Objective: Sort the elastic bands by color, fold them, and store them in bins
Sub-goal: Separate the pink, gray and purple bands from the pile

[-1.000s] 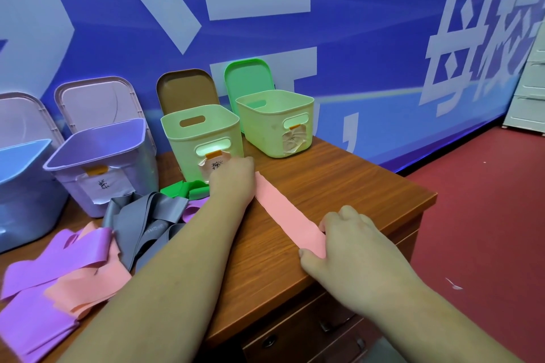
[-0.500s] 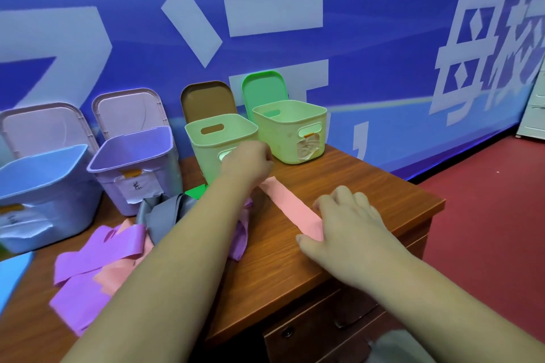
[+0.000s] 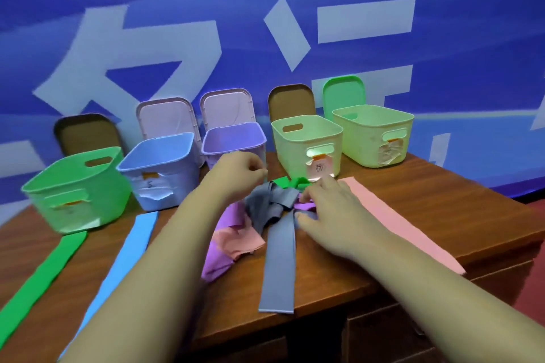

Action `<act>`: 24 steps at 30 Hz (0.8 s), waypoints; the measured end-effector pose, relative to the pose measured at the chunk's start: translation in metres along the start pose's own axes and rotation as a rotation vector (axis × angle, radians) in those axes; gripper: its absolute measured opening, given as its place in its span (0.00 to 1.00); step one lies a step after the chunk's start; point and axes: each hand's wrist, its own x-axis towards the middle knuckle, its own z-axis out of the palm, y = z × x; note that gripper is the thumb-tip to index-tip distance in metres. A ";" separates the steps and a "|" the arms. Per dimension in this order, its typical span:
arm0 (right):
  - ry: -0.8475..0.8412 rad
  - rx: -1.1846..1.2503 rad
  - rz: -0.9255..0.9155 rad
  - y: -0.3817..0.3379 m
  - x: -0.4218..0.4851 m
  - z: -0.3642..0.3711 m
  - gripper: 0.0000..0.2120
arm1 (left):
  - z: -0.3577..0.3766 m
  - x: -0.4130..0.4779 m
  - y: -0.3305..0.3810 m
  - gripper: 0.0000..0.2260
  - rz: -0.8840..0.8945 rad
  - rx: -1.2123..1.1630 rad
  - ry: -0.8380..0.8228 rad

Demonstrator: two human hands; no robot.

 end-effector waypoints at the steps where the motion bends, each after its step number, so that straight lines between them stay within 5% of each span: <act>1: -0.001 0.013 -0.008 -0.003 0.008 0.007 0.14 | 0.001 -0.005 -0.013 0.07 -0.019 0.011 0.021; 7: 0.024 0.117 -0.077 -0.014 0.036 0.045 0.07 | 0.027 -0.030 -0.072 0.11 -0.136 0.070 0.137; 18: 0.057 0.210 -0.202 -0.008 0.024 0.068 0.03 | 0.023 -0.046 -0.084 0.05 -0.099 -0.013 -0.064; 24: 0.013 0.194 -0.212 -0.010 0.023 0.069 0.04 | 0.025 -0.042 -0.088 0.14 -0.147 0.105 0.155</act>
